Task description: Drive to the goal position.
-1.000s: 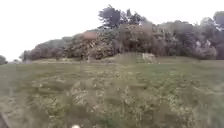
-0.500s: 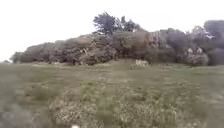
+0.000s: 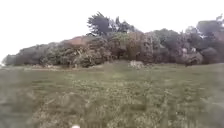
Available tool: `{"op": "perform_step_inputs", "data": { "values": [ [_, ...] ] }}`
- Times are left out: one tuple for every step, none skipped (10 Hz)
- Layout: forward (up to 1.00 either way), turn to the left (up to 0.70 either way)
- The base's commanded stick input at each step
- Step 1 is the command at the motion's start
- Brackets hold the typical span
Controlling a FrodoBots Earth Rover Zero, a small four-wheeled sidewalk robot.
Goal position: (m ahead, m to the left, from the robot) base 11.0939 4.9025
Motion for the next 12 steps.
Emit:
{"op": "perform_step_inputs", "data": {
  "values": [
    [0.70,0.01],
    [0.70,0.00],
    [0.70,0.01],
    [0.70,0.01],
    [0.70,0.01],
    [0.70,0.01],
    [0.70,0.00],
    [0.70,0.00],
    [0.70,0.00],
    [0.70,0.00],
    [0.70,0.00],
    [0.70,0.00]
  ]
}}
